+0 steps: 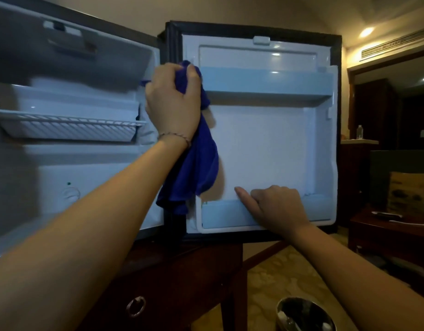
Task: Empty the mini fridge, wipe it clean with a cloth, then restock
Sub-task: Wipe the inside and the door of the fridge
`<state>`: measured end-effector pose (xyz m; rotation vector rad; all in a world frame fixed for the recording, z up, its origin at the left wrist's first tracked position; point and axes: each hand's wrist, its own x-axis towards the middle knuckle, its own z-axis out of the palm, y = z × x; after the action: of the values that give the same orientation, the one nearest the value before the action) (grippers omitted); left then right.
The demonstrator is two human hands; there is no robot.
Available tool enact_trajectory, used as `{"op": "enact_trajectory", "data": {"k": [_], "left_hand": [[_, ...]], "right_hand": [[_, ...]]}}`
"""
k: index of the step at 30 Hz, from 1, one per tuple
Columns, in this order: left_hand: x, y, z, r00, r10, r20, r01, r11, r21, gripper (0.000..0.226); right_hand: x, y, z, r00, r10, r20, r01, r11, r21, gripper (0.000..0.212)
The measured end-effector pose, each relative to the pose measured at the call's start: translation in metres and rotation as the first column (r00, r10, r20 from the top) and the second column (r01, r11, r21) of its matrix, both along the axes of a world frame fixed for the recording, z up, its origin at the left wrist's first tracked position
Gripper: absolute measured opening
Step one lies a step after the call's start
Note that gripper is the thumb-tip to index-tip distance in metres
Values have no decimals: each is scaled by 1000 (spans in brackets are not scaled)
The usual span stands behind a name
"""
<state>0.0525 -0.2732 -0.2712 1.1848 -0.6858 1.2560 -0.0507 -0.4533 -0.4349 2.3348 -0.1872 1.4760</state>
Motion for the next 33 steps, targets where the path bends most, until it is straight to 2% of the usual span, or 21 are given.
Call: {"op": "enact_trajectory", "data": {"k": [3,7,8,11,12,15,17,20,22,24,25,26,27,28,29,30,33], "left_hand": [[-3,2,-47,999,-27,-29,28,999,22,27],[-11,7,-115,997,-54,-61,58,996,64,17],[-13,9,-131,996,-59,-72,64,995,76,16],[-17,15,-167,993,-79,-90,86,994,71,17],[-19,16,-175,991,-91,-96,98,993,72,17],[-22,20,-191,984,-127,-122,136,988,71,17],[-23,21,-202,966,-173,-190,186,981,55,20],[-30,23,-212,921,-267,-283,275,961,-14,21],[-35,26,-210,888,-324,-325,324,944,-57,20],[-38,29,-198,866,-366,-341,364,929,-74,18],[-37,30,-187,865,-376,-333,373,925,-75,18],[-34,30,-172,875,-373,-310,370,926,-70,17],[-31,30,-156,890,-360,-279,358,932,-62,17],[-29,29,-139,906,-345,-246,342,938,-56,17],[-28,28,-121,919,-329,-217,326,944,-49,16],[-26,26,-100,931,-315,-186,313,949,-41,16],[-21,24,-25,954,-282,-104,284,959,3,17]], "right_hand": [[-1,3,-1,1000,-11,2,11,1000,-25,64],[-8,10,1,995,-38,-92,35,998,-43,32],[-9,10,0,991,-51,-120,46,998,-48,36],[-10,10,-3,968,-114,-224,96,991,-89,72],[-10,10,-3,963,-129,-237,108,989,-97,77],[-15,20,0,947,-233,-222,213,971,-111,65],[-23,33,3,872,-396,-288,367,918,-151,50],[-24,34,0,909,-349,-229,299,927,-227,44],[-26,38,1,862,-410,-297,358,909,-214,53],[-25,43,3,876,-398,-274,357,915,-188,43],[-25,44,3,899,-370,-233,338,927,-163,47],[-20,37,-2,923,-334,-189,312,940,-134,68],[-19,35,-2,934,-314,-167,294,946,-137,78],[-19,34,-2,941,-304,-147,279,945,-171,70],[-23,38,2,916,-357,-183,320,926,-200,48],[-26,40,2,904,-361,-227,328,929,-171,37],[-15,26,-5,927,-242,-285,229,970,-78,66]]}}
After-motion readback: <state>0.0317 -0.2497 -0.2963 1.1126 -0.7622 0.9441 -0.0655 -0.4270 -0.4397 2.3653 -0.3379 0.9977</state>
